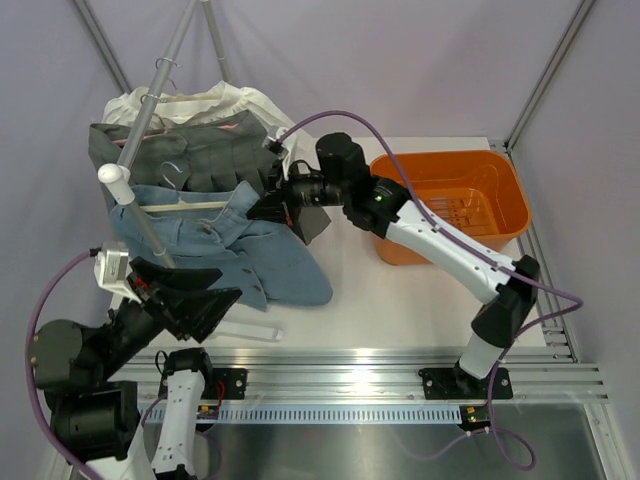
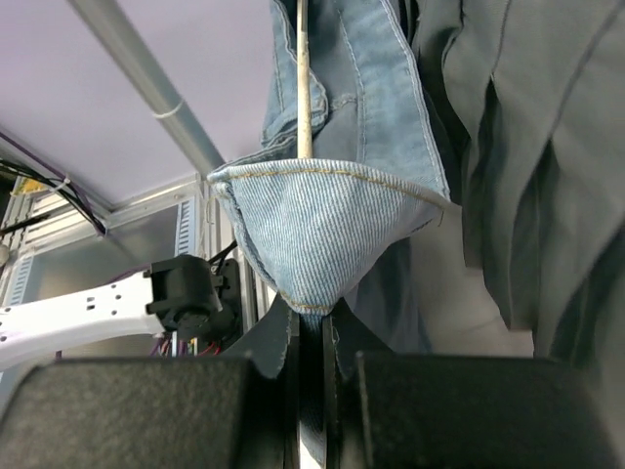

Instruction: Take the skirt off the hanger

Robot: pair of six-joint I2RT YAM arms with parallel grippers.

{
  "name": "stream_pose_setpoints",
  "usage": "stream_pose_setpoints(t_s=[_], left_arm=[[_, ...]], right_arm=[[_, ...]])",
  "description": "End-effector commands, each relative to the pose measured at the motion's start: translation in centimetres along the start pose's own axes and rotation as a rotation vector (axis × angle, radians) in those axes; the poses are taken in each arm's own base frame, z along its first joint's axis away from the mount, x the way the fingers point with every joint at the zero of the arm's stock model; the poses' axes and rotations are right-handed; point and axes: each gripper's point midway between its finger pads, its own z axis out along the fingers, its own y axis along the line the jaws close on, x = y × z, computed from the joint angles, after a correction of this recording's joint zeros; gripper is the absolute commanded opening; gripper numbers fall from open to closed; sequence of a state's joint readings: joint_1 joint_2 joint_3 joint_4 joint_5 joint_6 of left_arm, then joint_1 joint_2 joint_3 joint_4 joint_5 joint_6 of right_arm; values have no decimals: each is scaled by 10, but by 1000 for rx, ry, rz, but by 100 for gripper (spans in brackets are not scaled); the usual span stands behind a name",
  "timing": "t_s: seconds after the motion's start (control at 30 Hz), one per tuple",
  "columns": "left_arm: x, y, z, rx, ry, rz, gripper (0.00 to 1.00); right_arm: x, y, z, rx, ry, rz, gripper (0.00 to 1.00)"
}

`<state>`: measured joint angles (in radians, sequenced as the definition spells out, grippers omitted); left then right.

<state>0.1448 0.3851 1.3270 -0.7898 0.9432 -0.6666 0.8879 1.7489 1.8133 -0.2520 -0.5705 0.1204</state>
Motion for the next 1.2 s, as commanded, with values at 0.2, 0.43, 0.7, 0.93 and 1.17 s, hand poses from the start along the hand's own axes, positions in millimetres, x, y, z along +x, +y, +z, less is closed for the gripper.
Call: stream_pose_setpoints(t_s=[0.2,0.43,0.7,0.93,1.17], left_arm=[[-54,7,26,-63,-33,-100,73],[-117,-24,37,-79,-101,-50,70],[-152,-67,40,24,-203,-45,78],[-185,-6,40,-152,-402,-2,79],[-170,49,36,-198,-494,5,80]], right_arm=[[-29,32,-91,123,-171,-25,0],[0,50,-126,151,-122,71,0],[-12,71,-164,176,-142,33,0],[-6,70,-168,193,-143,43,0],[4,62,-171,232,-98,5,0]])
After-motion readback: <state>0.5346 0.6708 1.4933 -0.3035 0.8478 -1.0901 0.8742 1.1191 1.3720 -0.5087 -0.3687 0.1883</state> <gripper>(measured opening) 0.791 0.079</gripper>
